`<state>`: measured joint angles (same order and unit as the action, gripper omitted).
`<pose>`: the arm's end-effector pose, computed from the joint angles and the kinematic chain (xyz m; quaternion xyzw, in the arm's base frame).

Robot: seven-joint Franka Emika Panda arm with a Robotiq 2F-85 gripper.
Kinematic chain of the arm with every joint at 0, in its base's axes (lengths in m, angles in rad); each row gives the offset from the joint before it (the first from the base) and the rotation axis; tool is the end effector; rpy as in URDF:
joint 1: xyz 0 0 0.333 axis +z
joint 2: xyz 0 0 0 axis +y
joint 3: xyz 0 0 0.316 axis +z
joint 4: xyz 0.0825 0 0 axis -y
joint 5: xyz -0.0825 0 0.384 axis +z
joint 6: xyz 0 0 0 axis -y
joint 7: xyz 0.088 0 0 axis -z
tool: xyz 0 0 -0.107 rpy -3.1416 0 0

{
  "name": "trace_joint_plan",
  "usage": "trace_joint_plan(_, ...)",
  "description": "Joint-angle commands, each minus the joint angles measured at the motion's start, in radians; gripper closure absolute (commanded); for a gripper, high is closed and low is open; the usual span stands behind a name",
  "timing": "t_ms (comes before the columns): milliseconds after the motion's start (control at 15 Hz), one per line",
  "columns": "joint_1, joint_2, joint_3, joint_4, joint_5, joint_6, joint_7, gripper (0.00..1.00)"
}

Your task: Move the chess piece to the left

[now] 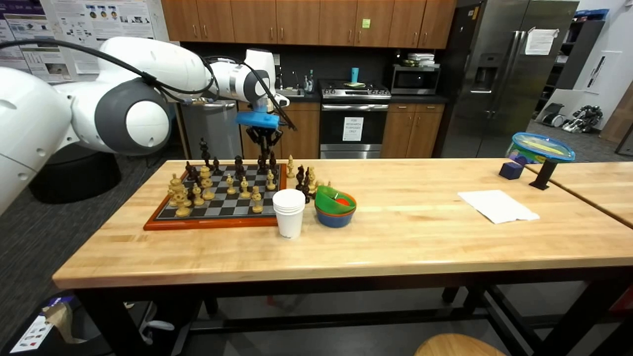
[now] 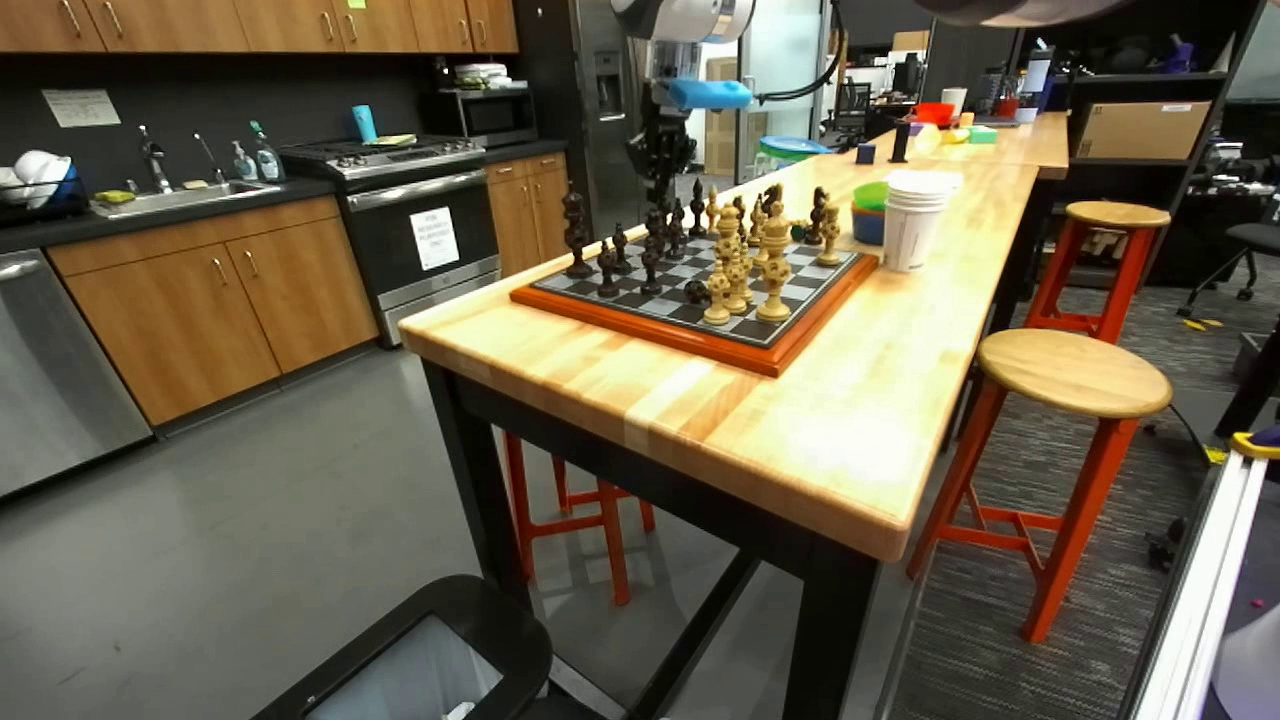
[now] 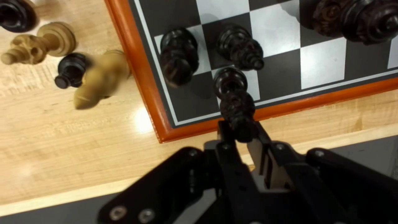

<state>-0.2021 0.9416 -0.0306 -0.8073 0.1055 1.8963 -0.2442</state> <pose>0.7820 -0.1660 0.3729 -0.9965 0.0002 -0.0807 0.0207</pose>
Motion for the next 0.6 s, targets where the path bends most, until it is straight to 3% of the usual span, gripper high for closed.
trace_joint_plan(0,-0.007,0.022,0.005,0.047,0.01,-0.027,0.009,0.95)
trace_joint_plan(533,-0.003,-0.01,0.015,0.055,0.018,-0.011,0.005,0.95)
